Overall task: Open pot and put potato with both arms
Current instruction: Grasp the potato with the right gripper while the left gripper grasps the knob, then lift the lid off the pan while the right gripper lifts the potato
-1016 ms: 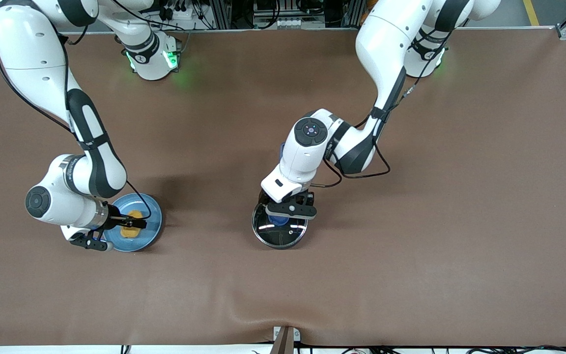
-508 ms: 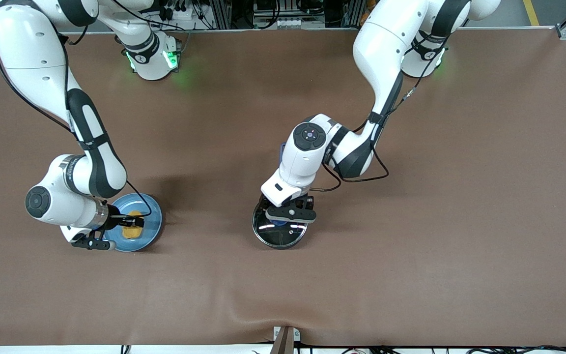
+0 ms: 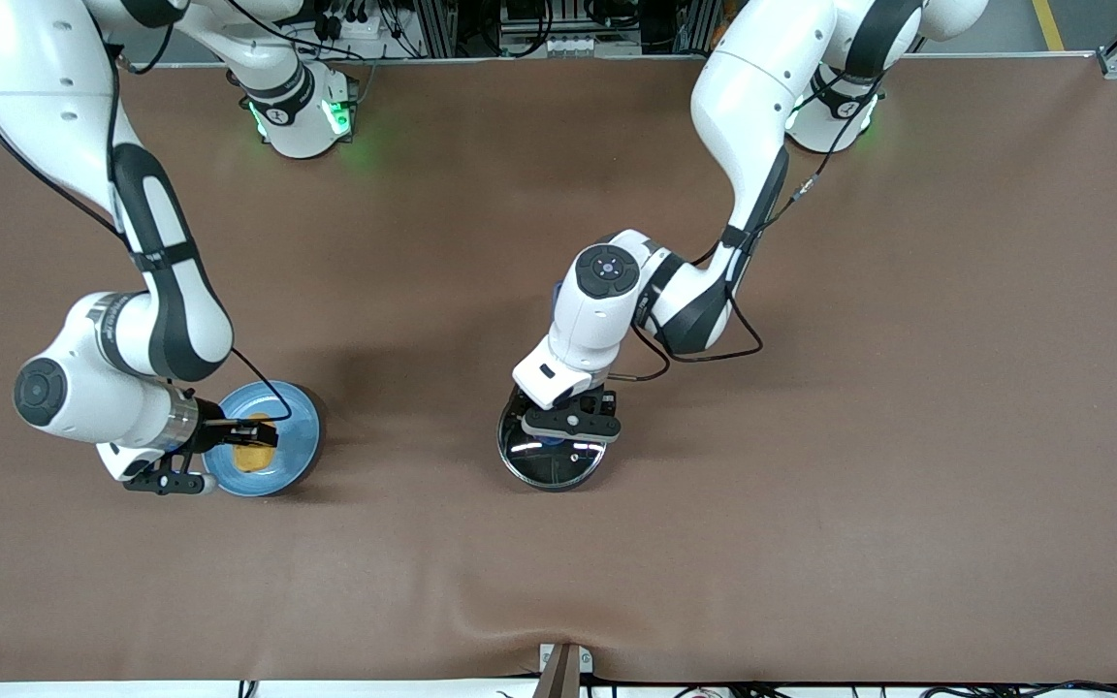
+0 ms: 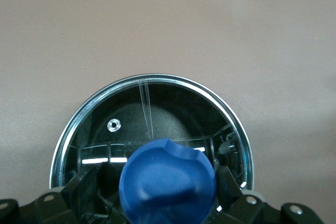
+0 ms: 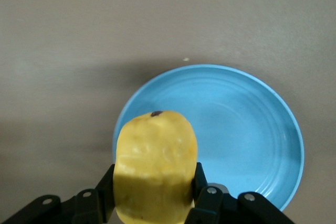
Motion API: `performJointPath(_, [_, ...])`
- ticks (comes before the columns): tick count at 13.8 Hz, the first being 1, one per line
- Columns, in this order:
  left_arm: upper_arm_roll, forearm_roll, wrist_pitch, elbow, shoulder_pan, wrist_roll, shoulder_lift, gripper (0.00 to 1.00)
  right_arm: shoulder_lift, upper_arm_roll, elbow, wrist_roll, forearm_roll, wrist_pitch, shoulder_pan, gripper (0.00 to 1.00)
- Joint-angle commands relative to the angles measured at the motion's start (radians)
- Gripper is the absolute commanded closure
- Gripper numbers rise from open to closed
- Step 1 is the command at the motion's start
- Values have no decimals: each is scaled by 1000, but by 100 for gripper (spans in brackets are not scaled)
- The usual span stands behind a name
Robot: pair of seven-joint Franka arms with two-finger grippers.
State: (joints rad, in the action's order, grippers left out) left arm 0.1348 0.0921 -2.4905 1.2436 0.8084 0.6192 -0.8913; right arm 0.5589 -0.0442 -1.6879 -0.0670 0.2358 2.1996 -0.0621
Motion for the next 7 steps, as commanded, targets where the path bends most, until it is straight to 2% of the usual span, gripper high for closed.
performJointPath(1, [37, 3, -18, -33, 34, 40, -31, 0, -59, 0, -18, -2, 17, -17, -34, 88])
performJointPath(2, [37, 3, -18, -33, 34, 56, -31, 1, -68, 0, -16, 9, 19, -30, -44, 88])
performJointPath(3, [37, 3, -18, -33, 34, 86, -31, 33, -76, 0, -7, 32, 19, -49, -51, 88])
performJointPath(4, [34, 5, -18, -33, 34, 114, -25, 55, -80, 0, 3, 64, 19, -72, -64, 88])
performJointPath(5, [32, 5, -18, -32, 34, 131, -21, 71, -88, 0, 20, 99, 19, -95, -79, 88])
performJointPath(7, [31, 9, -16, -30, 32, 145, -9, 90, -99, 0, 31, 176, 19, -121, -120, 88])
